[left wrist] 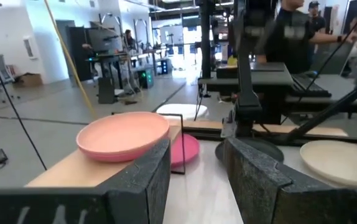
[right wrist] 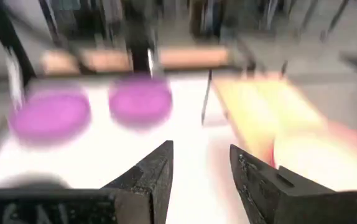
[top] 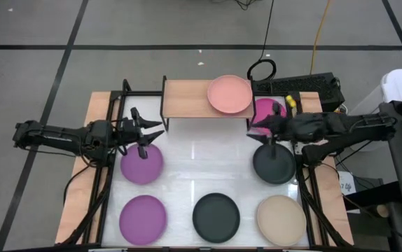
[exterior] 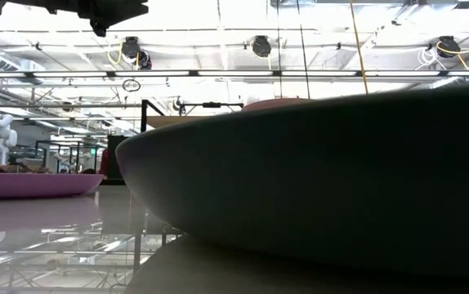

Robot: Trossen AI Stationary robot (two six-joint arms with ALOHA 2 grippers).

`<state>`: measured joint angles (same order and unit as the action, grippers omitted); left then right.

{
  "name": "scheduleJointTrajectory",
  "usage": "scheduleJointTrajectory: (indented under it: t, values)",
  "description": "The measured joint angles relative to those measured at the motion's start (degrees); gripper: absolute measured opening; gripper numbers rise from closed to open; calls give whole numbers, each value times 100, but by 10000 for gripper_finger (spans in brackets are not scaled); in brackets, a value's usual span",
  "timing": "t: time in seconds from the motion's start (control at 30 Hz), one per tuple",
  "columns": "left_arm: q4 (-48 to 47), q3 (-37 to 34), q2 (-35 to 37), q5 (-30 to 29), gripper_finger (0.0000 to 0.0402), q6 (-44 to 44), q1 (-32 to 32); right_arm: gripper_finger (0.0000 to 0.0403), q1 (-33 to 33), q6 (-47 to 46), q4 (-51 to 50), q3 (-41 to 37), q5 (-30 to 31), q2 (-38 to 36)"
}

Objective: Place and stack plates onto a shelf
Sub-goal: Stack the pink plate on top of the light orange plate on the shelf

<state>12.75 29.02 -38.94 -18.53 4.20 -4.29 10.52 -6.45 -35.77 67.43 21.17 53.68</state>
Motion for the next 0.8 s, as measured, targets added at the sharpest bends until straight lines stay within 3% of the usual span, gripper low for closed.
scheduleJointTrajectory:
  t: [0.23,0.37,0.6,0.8]
  values:
    - [-93,0,-4,55,156,-133,0,139,-220,-572,-2140,-179,155,556]
    - [-96,0,-4,58,156,-133,0,139,-452,-1202,-2669,-584,264,695]
    - [-103,0,-4,65,156,-153,0,139,-1322,-1721,-2627,-1500,-21,712]
    - [-102,0,-4,65,156,-153,2,139,-2365,-1029,-1606,-2252,-593,781]
